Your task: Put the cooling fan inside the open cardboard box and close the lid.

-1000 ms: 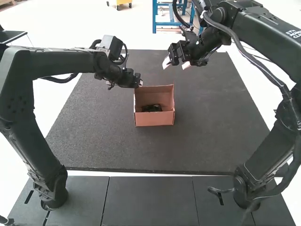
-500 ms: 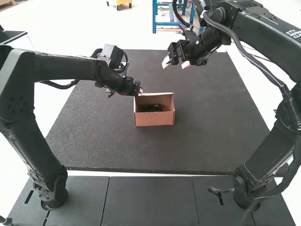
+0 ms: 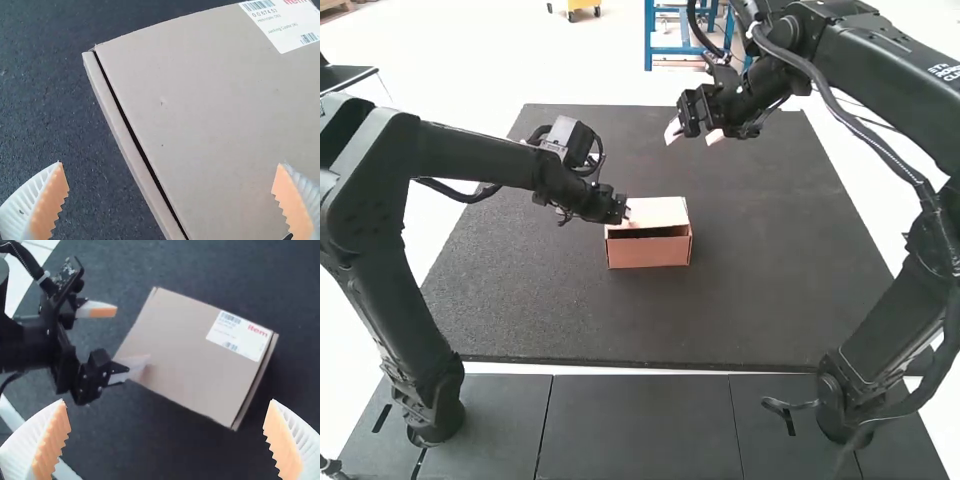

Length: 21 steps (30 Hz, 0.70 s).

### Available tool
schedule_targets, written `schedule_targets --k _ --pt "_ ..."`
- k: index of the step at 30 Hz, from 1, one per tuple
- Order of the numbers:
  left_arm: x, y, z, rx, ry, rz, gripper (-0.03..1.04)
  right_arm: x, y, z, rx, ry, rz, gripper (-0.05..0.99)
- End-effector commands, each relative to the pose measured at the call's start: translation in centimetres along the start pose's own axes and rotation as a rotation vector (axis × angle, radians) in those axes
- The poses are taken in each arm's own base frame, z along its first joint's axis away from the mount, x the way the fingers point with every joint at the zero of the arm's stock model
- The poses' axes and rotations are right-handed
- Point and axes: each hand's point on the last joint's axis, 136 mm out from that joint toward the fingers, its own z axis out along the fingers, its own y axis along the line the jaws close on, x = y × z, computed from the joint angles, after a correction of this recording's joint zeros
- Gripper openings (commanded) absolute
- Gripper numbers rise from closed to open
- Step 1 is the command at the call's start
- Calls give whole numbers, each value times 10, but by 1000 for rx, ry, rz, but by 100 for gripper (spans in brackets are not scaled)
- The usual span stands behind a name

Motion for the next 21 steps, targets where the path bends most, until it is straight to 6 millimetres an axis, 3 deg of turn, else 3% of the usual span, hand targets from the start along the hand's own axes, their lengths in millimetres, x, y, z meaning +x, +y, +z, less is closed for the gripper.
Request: schedule_targets --k 1,8,21 --pt "7 -2 5 8 11 4 96 -2 3 -5 -7 -16 -3 88" --pt "21 2 15 4 32 4 96 6 1 0 -6 7 5 88" --pt "19 3 21 0 21 -5 96 7 -2 3 1 6 3 88"
